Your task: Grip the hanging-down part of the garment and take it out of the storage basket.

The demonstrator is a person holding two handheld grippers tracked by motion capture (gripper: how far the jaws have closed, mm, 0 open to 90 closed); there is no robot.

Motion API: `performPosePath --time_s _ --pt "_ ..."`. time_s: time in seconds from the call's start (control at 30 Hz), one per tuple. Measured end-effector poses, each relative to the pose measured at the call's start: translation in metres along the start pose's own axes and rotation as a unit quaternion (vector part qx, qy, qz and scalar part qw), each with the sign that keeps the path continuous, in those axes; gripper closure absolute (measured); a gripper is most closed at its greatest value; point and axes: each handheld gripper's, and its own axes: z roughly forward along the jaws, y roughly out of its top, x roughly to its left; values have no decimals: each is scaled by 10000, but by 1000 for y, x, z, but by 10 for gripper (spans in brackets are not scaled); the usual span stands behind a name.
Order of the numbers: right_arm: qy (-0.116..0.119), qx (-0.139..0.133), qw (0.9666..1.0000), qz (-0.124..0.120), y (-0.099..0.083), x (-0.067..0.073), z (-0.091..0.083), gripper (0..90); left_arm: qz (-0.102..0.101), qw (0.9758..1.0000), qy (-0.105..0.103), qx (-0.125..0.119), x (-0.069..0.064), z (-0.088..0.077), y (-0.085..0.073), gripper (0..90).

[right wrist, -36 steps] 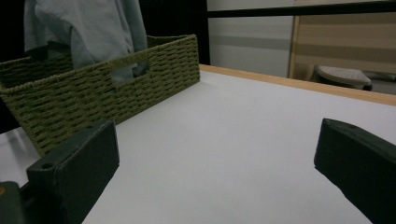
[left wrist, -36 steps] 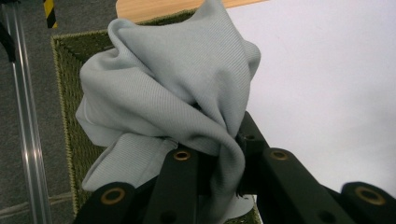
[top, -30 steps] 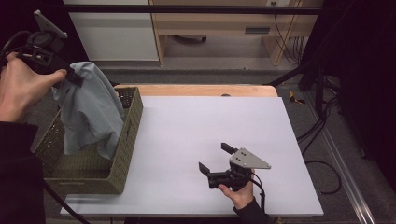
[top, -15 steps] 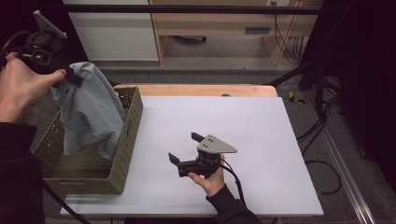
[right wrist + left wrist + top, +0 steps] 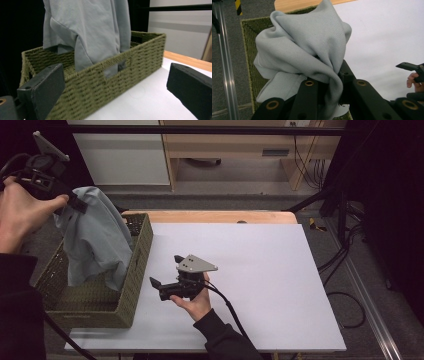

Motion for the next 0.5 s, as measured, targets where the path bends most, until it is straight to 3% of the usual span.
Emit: performPosePath --time_s 0.17,0.2,0.5 --pt "73 2 10000 -50 4 7 21 25 -1 10000 -9 2 1 1 0 805" --pt "71 -15 9998 -169 5 8 26 28 -1 10000 -20 8 0 1 0 804" --pt "116 30 9998 -177 8 18 53 48 12 10000 22 8 -3 -2 1 804"
